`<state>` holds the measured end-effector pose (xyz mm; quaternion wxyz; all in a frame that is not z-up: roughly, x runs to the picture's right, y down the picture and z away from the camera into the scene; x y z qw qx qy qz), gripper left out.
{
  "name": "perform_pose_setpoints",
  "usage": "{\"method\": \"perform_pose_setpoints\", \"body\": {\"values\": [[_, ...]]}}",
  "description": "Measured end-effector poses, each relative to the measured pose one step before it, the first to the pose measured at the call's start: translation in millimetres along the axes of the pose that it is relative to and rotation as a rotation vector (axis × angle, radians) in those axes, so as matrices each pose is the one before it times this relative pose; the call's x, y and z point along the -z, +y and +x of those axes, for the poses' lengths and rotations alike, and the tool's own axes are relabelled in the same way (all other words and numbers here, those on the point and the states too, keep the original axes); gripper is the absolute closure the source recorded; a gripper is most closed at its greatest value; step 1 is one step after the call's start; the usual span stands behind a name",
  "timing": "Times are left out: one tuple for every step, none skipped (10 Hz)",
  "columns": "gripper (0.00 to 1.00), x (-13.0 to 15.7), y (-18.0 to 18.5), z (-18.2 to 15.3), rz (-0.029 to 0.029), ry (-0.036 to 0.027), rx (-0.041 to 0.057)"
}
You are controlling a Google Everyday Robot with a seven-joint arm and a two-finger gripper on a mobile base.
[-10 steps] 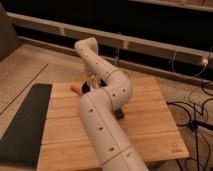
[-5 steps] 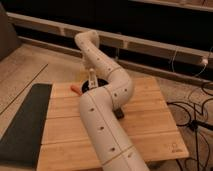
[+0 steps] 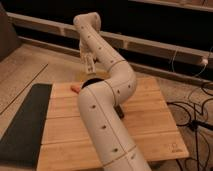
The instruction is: Place the bottle in the ceramic bowl
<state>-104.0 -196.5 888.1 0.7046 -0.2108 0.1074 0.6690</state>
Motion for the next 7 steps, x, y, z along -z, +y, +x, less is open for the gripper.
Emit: {"method": "perform_pose_setpoints", "body": {"values": [[0.20,1.21,5.13,3.56,-0.00473,0.01238,-0.00146],[0.20,1.42,7.88,6.07,-0.00831,0.02035,-0.00178],[0.20,3.16,9.13,6.41,-0.01298,0.01809,-0.00318],[0.20,4.14,3.98,2.87,-0.01384,0.00055,-0.00932],[0.20,4.60,1.02,0.64,-0.01518,-0.00850,-0.00958],[0.20,2.55,0.34,0.85,-0.00857,-0.00393,-0.00552],[0.20,0.14,0.52,0.11,-0.00122,-0.00028,-0.00027]]}}
